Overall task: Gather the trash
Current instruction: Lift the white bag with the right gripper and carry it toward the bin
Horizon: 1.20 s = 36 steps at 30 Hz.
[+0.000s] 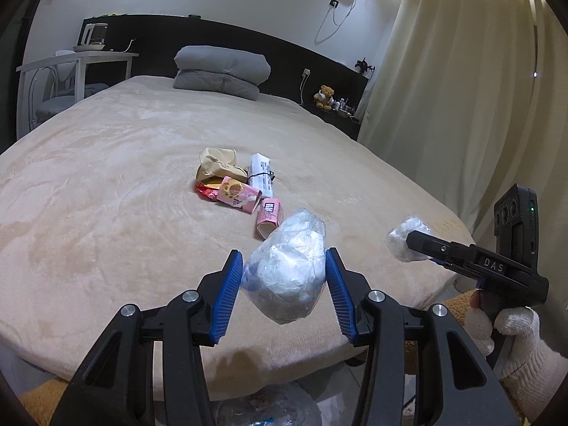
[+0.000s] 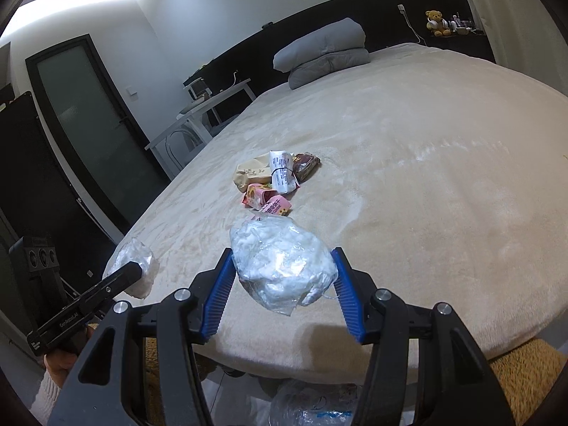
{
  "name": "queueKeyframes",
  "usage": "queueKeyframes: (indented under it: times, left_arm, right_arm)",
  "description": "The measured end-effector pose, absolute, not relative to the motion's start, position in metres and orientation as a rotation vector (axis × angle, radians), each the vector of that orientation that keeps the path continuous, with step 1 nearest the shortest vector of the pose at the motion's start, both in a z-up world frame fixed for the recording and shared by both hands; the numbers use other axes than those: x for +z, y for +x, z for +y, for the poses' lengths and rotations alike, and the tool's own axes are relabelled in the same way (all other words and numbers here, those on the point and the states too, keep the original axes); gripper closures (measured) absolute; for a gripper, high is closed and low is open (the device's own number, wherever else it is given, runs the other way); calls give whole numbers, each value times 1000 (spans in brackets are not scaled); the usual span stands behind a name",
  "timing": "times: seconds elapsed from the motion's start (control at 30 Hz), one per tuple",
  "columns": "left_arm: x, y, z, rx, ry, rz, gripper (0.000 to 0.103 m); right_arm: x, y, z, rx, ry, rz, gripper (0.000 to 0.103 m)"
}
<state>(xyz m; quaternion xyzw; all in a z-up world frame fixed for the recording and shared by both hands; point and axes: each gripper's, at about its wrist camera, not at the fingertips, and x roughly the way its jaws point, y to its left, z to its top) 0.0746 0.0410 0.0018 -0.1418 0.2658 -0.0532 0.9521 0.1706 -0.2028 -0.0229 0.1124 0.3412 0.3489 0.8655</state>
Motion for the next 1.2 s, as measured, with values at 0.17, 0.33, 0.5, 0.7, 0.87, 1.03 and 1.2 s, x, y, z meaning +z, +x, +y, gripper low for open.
queueKeyframes:
  times: [0.17,0.33,0.5,0.7,0.87,1.03,1.2]
  left_arm:
    - [3,45,29,-113,-292,518,56]
    - [-2,18,16,-111,-310,515,56]
    - [-5,2,3,-128,-302,521,56]
    - [-14,-4,-9,-149,-305,559,56]
    - [-21,-6,-14,-154,-306,585,56]
    - [-37,-3,-13,-167,-361,645,56]
    - [-54,0,-12,-173,-389,693,56]
  right_arm:
    - [-24,142,-210,743,230,714,48]
    - [-28,114,-215,754,222,719,48]
    - [-29,99,-224,761,229,721,48]
    - [-34,94,-226,769,240,752,48]
    - [-44,89,-218,780,234,808,48]
    - [-60,81,-208,788,217,865,48]
    - [-79,81,-201,791,186,932,48]
